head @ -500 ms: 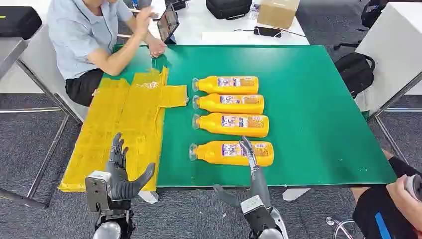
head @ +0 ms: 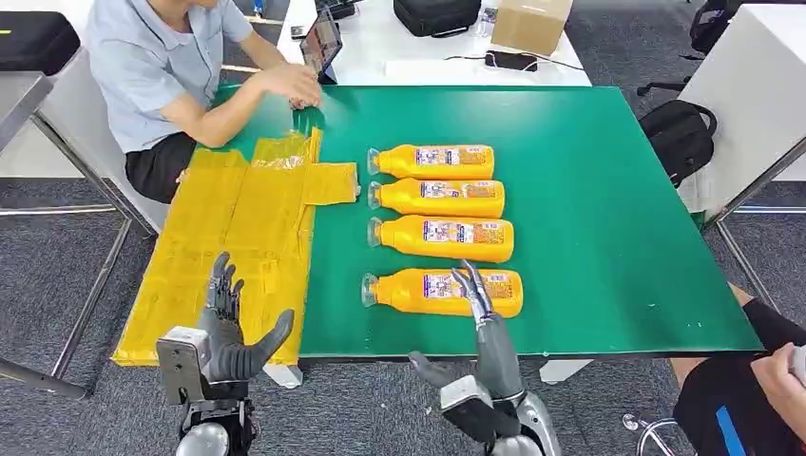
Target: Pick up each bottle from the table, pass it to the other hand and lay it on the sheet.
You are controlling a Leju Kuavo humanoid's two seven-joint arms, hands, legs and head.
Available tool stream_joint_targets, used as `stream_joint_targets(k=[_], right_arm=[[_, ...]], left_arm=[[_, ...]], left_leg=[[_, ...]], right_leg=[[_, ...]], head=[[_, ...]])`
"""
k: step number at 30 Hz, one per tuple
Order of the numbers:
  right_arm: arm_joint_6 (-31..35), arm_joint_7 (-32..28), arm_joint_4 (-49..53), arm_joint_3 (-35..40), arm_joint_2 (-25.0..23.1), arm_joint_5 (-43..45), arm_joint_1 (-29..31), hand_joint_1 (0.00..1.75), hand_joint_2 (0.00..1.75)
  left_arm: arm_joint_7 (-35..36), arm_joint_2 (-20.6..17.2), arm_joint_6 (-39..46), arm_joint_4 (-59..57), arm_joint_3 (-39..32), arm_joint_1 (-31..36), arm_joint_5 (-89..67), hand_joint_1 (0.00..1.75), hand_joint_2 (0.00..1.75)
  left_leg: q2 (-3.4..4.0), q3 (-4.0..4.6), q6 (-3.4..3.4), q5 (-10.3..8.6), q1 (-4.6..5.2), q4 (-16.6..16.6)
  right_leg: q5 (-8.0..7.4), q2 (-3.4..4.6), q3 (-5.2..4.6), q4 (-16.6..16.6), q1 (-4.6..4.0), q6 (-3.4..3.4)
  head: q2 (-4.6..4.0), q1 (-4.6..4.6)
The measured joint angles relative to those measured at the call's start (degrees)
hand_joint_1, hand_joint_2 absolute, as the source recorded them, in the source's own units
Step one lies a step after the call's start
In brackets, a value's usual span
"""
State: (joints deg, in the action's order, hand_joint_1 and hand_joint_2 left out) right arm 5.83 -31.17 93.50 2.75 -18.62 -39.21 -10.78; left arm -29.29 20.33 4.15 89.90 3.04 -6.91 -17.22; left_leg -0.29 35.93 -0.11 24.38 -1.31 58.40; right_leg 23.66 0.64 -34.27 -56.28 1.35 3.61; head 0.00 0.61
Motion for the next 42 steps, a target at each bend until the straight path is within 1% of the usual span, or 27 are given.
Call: stream_joint_targets(k=[4,9,13,17,25,29,36,42], right_arm=[[0.7,1.0,1.4,0.0,0.2,-2.5,-0.3,0.0,1.75],[2.4,10.1,1.4,0.4,1.0,-16.1,0.9,0.0,1.75],[1.3,15.2,0.6,-0.7,2.1,-22.1,4.7,0.0,1.75],[0.2,19.5,-1.2,-2.3,4.0,-28.6,7.3,0.0,1.75],[-0.8,22.1,-4.7,-3.9,6.3,-31.5,9.2,0.0,1.75],[-2.7,24.5,-9.0,-4.5,7.5,-32.7,10.7,0.0,1.75],[-3.0,25.7,-21.0,-5.4,9.5,-32.9,16.4,0.0,1.75],[-1.0,25.2,-29.7,-5.4,10.1,-33.2,22.2,0.0,1.75]], left_arm=[[0.0,0.0,-0.1,0.0,0.0,0.0,0.0,0.0,1.75],[-0.9,0.0,-0.8,0.0,0.0,0.3,0.6,0.0,1.75],[-0.2,0.0,-2.5,-0.6,0.1,2.2,1.0,0.0,1.75],[-0.1,0.0,-3.1,-0.9,0.1,2.3,1.1,0.0,1.75],[0.0,0.0,-3.6,-1.7,0.0,2.4,1.2,0.0,1.75],[-0.1,0.0,-4.7,-2.4,-0.4,2.6,1.1,0.0,1.75],[-0.5,0.0,-5.9,-4.2,-0.3,3.3,1.1,0.0,1.75],[-0.7,-0.2,-6.2,-5.9,0.1,4.4,1.3,0.0,1.75]], left_leg=[[0.0,0.0,0.0,0.0,0.0,0.0],[-0.01,0.0,0.01,-0.01,0.0,0.0],[0.0,-0.04,0.02,-0.03,0.01,0.0],[0.0,-0.04,0.02,-0.04,0.02,0.0],[0.0,-0.01,0.02,-0.01,0.01,0.0],[0.0,-0.01,0.02,-0.02,0.01,0.0],[0.02,-0.07,0.03,-0.04,0.03,0.0],[0.05,-0.23,0.03,-0.04,0.02,0.0]], right_leg=[[0.0,0.0,0.01,0.0,0.0,0.0],[0.0,0.0,0.0,0.0,0.0,0.0],[-0.04,0.0,0.04,0.0,0.0,0.01],[-0.04,0.0,0.05,0.0,0.01,0.02],[-0.02,0.0,0.01,0.0,0.0,0.01],[-0.02,0.0,0.03,0.0,0.0,0.01],[-0.05,0.0,0.06,0.0,0.01,0.02],[-0.05,0.02,0.21,0.0,0.0,0.02]], head=[[0.0,-0.04],[0.0,-0.04],[0.0,-0.07],[0.0,-0.07],[0.0,-0.07],[0.0,-0.07],[0.0,-0.07],[0.0,-0.07]])
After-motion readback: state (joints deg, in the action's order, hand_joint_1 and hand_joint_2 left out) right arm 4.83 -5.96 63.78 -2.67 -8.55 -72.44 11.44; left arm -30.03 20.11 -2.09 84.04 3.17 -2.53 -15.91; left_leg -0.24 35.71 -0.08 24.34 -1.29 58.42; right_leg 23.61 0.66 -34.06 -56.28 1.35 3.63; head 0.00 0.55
